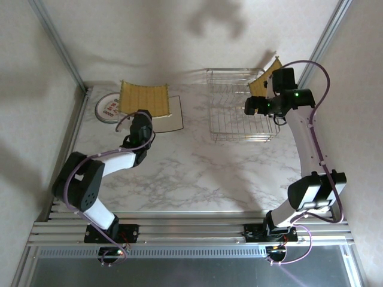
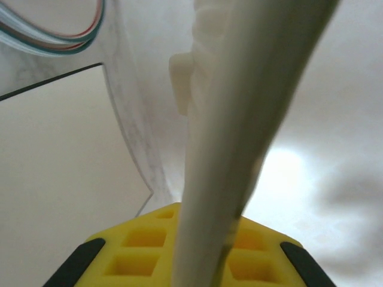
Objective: Unload the plates from the dish rack
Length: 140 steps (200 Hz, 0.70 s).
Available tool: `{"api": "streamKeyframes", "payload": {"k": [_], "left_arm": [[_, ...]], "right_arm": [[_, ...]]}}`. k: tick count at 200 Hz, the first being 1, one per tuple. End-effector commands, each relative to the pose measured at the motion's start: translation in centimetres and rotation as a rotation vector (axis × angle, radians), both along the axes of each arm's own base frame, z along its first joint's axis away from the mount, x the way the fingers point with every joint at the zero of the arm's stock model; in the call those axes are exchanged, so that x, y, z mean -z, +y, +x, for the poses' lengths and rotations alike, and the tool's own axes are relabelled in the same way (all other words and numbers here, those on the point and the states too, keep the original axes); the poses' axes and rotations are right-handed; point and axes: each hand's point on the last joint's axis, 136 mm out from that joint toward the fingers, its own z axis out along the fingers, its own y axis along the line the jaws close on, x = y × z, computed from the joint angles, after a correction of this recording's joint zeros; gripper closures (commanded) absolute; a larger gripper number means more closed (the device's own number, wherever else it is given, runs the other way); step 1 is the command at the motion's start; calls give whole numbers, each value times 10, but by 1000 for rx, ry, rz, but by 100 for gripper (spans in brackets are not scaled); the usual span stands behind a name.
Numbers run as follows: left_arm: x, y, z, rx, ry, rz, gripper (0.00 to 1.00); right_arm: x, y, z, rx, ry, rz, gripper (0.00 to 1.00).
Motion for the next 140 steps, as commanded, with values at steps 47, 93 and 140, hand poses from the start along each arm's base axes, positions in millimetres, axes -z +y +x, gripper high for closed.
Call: {"api": "streamKeyframes", "payload": {"k": [47, 93, 140], "left_arm": [[-10, -23, 29, 3, -123, -94, 100], [12, -31, 38, 15, -94, -99, 100], [35, -36, 48, 10, -60, -86, 100]], "right_arm": [[25, -15, 3, 0, 101, -110, 1], [31, -11, 8, -15, 109, -90, 1], [36, -10, 9, -18, 115, -88, 1]]}}
